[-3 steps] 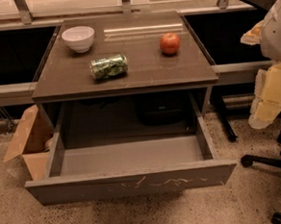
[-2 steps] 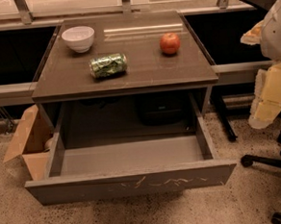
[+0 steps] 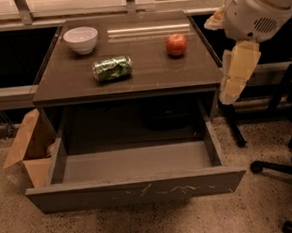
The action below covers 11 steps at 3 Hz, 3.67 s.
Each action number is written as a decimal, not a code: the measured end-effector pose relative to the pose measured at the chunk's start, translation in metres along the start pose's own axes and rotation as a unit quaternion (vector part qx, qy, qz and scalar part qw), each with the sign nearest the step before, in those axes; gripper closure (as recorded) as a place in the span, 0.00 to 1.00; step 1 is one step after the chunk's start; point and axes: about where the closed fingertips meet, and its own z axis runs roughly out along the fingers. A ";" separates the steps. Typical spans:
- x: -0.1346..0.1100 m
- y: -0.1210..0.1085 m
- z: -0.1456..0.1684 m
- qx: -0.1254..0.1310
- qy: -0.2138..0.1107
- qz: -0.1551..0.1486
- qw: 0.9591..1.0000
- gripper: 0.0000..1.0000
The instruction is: Place green can into top drawer
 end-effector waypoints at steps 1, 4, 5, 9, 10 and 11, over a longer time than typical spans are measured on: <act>-0.037 -0.025 0.030 -0.010 -0.035 -0.039 0.999 0.00; -0.087 -0.057 0.078 -0.017 -0.101 -0.077 0.992 0.00; -0.111 -0.092 0.110 -0.027 -0.133 -0.119 0.984 0.00; -0.177 -0.149 0.220 -0.048 -0.178 -0.122 0.975 0.00; -0.195 -0.154 0.244 -0.061 -0.185 -0.115 0.974 0.04; -0.204 -0.156 0.255 -0.069 -0.187 -0.114 0.973 0.27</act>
Offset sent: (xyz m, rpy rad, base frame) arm 0.0817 0.1311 -0.0430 0.2300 -0.0140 0.1998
